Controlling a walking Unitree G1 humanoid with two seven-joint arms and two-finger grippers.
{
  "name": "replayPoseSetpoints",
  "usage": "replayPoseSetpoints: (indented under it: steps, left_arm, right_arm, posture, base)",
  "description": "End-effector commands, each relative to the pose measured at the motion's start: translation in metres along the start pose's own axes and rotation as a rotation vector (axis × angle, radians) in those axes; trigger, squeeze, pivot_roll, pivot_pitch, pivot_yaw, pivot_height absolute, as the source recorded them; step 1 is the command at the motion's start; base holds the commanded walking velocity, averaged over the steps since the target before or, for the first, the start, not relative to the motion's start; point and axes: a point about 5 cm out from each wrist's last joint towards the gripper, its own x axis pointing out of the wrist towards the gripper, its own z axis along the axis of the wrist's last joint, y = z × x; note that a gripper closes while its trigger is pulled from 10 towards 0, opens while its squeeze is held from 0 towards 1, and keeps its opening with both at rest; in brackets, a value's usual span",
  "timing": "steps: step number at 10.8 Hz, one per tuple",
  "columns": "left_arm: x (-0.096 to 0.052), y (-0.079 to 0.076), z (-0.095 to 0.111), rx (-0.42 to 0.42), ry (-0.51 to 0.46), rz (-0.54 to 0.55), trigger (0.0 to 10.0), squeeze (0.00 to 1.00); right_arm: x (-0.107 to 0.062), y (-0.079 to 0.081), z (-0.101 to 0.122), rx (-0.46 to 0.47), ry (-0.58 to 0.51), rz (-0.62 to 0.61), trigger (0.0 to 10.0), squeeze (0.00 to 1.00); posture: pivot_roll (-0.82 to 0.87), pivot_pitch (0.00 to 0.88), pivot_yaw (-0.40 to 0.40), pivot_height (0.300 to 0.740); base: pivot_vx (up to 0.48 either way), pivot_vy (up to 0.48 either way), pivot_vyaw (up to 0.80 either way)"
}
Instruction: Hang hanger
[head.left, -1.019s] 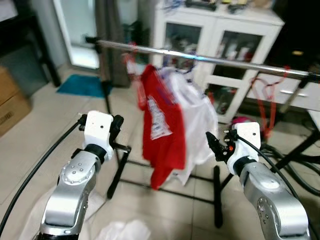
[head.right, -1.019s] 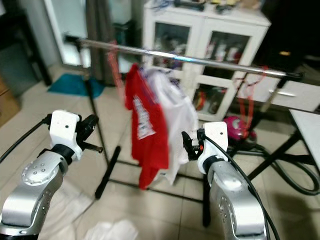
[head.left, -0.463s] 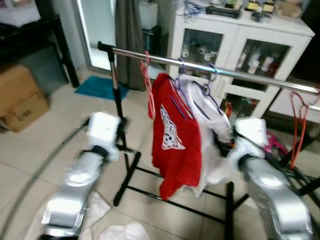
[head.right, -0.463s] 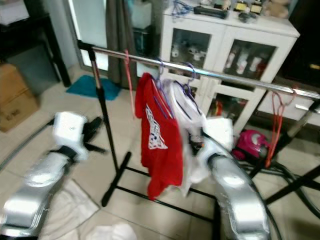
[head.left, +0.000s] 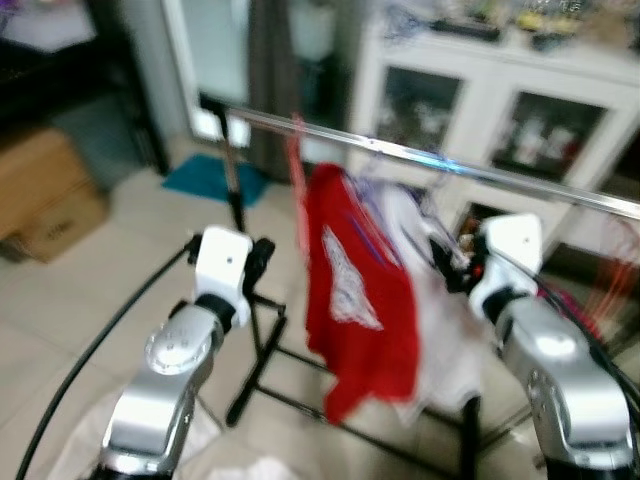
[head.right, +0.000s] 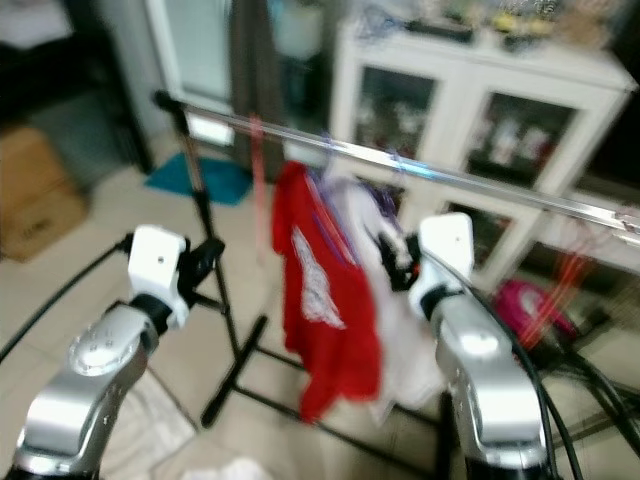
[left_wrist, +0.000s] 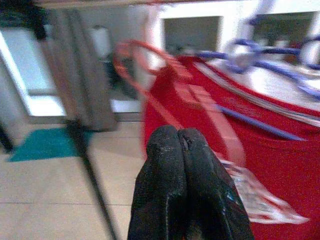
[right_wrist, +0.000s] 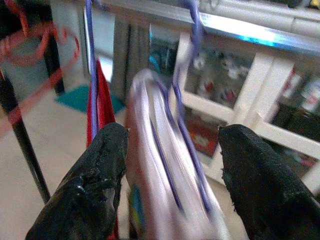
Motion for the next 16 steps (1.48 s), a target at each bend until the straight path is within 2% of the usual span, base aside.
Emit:
replayPoseSetpoints:
  steps: [1,3,4,7,9,10,11,12,13,14,15,16]
  left_arm:
    - [-0.004,0.0,0.001,0.03,-0.003,-0.06,10.0,0.0]
    - [-0.008,-0.007,0.001,0.093,0.006,-0.159,10.0,0.0]
    - [-0.011,-0.01,0.003,0.1,0.001,-0.224,10.0,0.0]
    - [-0.02,-0.022,0.007,0.068,-0.002,-0.418,10.0,0.0]
    - [-0.024,-0.026,0.007,0.064,0.004,-0.475,10.0,0.0]
    - [-0.026,-0.028,0.006,0.047,0.004,-0.496,10.0,0.0]
    - [-0.028,-0.031,0.007,0.024,0.004,-0.534,10.0,0.0]
    - [-0.029,-0.032,0.007,0.022,0.004,-0.555,10.0,0.0]
    - [-0.029,-0.034,0.008,0.017,0.002,-0.572,10.0,0.0]
    - [-0.029,-0.035,0.008,0.015,0.002,-0.588,10.0,0.0]
    - [-0.029,-0.036,0.009,0.013,-0.001,-0.599,10.0,0.0]
    - [-0.03,-0.036,0.009,0.012,0.0,-0.599,10.0,0.0]
  right_arm:
    - [0.004,0.001,0.006,0.002,-0.008,0.019,10.0,0.0]
    - [0.006,-0.003,0.009,-0.023,-0.001,0.037,10.0,0.0]
    - [0.01,-0.004,0.01,-0.026,0.023,0.044,10.0,1.0]
    - [0.019,-0.005,0.012,-0.048,0.075,0.038,10.0,1.0]
    - [0.016,-0.005,0.015,-0.061,0.092,0.076,10.0,1.0]
    - [0.009,-0.012,0.016,-0.066,0.117,0.08,10.0,1.0]
    - [0.01,-0.023,0.014,-0.031,0.142,0.016,10.0,1.0]
    - [0.014,-0.026,0.011,-0.035,0.161,-0.006,10.0,1.0]
    - [0.024,-0.026,0.012,0.001,0.168,-0.013,10.0,0.7]
    - [0.041,-0.02,0.015,0.054,0.172,0.025,10.0,0.0]
    - [0.058,-0.009,0.023,0.136,0.163,0.141,10.0,0.0]
    - [0.066,-0.011,0.027,0.118,0.159,0.146,10.0,0.0]
  posture:
    - [0.09,0.0,-0.049,0.74]
    - [0.09,0.0,-0.052,0.74]
    - [0.09,0.0,-0.052,0.74]
    - [0.09,0.0,-0.056,0.74]
    - [0.09,0.0,-0.06,0.74]
    - [0.08,0.0,-0.059,0.74]
    - [0.07,0.0,-0.052,0.74]
    - [0.07,0.0,-0.049,0.74]
    - [0.06,0.0,-0.042,0.74]
    - [0.06,0.0,-0.039,0.74]
    - [0.07,0.0,-0.042,0.74]
    - [0.07,0.0,-0.053,0.74]
  base:
    - [0.0,0.0,0.0]
    - [0.0,0.0,0.0]
    - [0.0,0.0,0.0]
    - [0.0,0.0,0.0]
    - [0.0,0.0,0.0]
    - [0.0,0.0,0.0]
    - [0.0,0.0,0.0]
    - [0.0,0.0,0.0]
    - [0.0,0.0,0.0]
    - [0.0,0.0,0.0]
    - [0.0,0.0,0.0]
    - [0.0,0.0,0.0]
